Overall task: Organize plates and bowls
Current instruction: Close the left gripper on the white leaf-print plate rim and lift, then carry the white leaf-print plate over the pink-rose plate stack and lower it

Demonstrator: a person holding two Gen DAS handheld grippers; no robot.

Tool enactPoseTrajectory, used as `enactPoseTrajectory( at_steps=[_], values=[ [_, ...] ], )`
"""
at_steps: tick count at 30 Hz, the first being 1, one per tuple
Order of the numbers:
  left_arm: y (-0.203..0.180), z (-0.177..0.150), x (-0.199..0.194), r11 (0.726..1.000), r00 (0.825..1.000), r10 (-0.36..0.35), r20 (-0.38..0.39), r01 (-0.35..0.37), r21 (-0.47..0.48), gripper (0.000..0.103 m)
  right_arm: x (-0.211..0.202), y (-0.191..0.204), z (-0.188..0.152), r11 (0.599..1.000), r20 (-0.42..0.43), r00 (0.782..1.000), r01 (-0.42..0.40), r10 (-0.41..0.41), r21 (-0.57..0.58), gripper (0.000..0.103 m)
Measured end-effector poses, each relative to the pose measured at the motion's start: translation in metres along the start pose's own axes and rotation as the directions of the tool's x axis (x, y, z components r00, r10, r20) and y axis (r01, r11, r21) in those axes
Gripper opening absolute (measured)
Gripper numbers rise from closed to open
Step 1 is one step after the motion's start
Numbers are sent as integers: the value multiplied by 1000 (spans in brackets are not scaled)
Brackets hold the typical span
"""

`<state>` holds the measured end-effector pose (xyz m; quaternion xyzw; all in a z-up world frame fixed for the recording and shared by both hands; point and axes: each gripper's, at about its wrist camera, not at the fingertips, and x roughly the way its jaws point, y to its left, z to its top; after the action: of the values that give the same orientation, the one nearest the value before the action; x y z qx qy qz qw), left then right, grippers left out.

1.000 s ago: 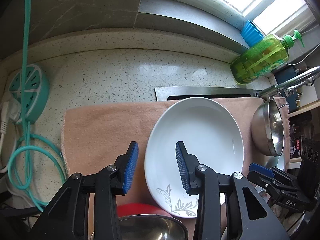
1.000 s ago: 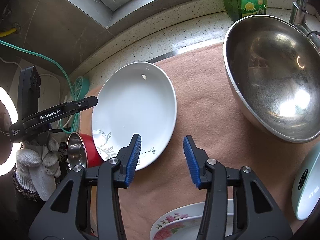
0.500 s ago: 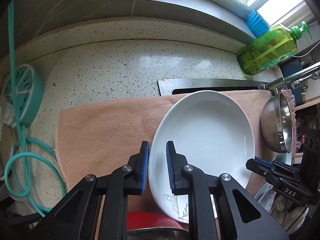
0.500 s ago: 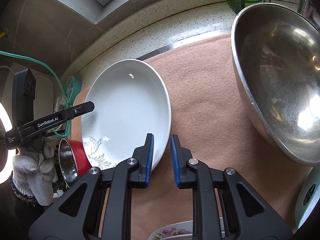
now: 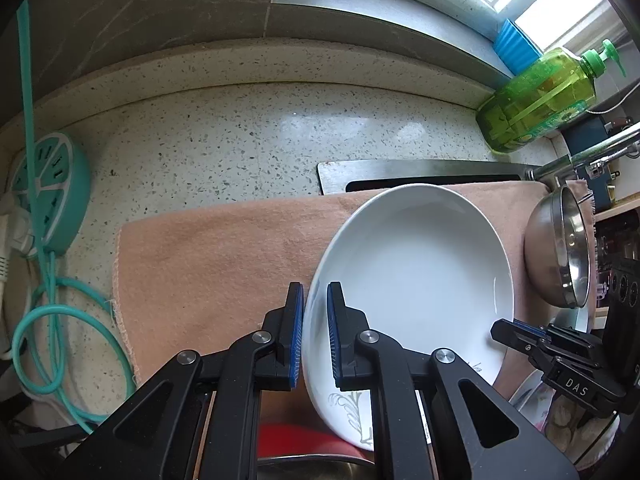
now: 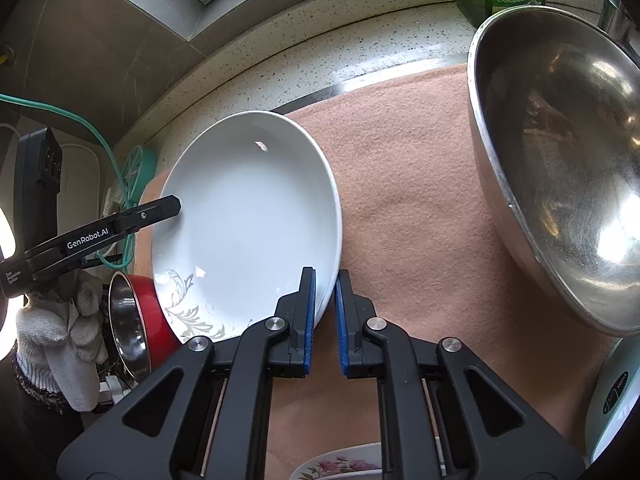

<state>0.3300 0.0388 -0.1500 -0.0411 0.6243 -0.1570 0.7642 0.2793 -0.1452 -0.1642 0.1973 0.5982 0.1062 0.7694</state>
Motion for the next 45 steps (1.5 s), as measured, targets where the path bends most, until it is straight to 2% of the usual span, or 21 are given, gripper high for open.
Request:
enactPoseTrajectory(
  at_steps=[12,25,33,45],
  values=[
    [-11,-11,-14,1000,1000,-3,27,3,13,10,-26,2,-10,1000,35,999,6,-5,-31,10],
    [-34,-40,-56,1000,995,-5,100,5,5,10,-69,2,-27,996,66,998,-17,22,-87,10],
    [-58,-71,-79,1000,990,-7,141,9,-13,10,-97,-11,-48,990,69,997,-27,36,-135,10],
    [-101,-128,-85,997,985,-20,170,31,-65,10,-121,-43,-80,981,31,999,-21,27,-194,10]
  ],
)
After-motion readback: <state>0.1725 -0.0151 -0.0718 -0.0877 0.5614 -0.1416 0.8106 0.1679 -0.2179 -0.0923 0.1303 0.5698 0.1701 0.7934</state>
